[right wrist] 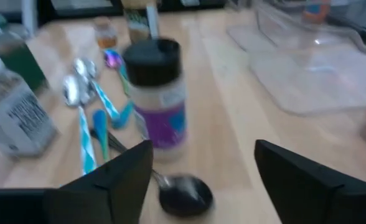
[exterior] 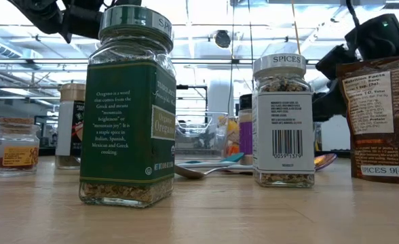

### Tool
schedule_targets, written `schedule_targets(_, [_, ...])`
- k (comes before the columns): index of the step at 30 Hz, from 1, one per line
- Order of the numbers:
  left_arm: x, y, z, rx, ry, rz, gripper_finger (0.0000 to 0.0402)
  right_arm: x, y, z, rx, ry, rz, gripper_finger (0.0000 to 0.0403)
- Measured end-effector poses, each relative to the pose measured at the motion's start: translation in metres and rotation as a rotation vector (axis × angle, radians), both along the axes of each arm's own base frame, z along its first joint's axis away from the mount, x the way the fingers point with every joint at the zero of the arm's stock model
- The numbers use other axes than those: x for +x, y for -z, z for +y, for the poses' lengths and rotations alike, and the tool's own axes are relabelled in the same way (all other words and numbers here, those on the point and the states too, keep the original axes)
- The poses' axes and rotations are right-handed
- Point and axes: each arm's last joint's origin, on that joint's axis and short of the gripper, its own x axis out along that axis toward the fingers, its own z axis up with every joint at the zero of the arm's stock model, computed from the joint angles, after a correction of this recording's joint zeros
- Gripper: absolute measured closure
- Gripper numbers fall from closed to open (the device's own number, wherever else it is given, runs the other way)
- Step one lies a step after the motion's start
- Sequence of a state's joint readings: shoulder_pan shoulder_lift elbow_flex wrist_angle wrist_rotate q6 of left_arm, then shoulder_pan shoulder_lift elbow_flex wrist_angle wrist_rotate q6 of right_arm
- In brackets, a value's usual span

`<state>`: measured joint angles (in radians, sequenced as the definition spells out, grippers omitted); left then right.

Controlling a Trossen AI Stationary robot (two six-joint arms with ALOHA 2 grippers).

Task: Pick & Place Food Item
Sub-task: Put the violet seasoning bottle into the left transparent bin

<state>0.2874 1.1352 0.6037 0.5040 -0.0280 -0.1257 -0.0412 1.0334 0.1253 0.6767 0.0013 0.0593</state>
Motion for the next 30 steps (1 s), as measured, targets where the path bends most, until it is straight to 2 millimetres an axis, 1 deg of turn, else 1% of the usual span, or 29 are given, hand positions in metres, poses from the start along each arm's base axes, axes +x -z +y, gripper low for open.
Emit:
schedule_targets(2, [0.001,-0.001,0.000,0.005,0.003,-0.014,0.0102,0.004,0.001,0.003,0.014,-0.012,-0.020,0.0106])
schedule_targets(4, [0.002,-0.001,0.000,0.006,0.000,-0.018,0.0103,0.008,0.006,0.005,0.030,-0.019,0.007,0.0086])
schedule_targets(8, [0.005,0.000,0.001,0.010,-0.001,-0.037,0.0103,0.021,0.012,0.006,0.033,-0.026,0.050,0.0066])
schedule_targets(18, [0.021,0.016,0.006,0.001,-0.008,-0.036,0.0103,0.057,0.028,0.006,0.026,-0.034,0.154,0.0075])
schedule_targets(27, [0.024,0.017,0.007,0.006,-0.016,-0.054,0.0103,0.079,0.042,0.014,0.024,-0.067,0.201,0.0076])
schedule_targets(30, [0.024,0.017,0.007,0.005,-0.016,-0.056,0.0103,0.088,0.046,0.018,-0.003,-0.091,0.211,0.0078])
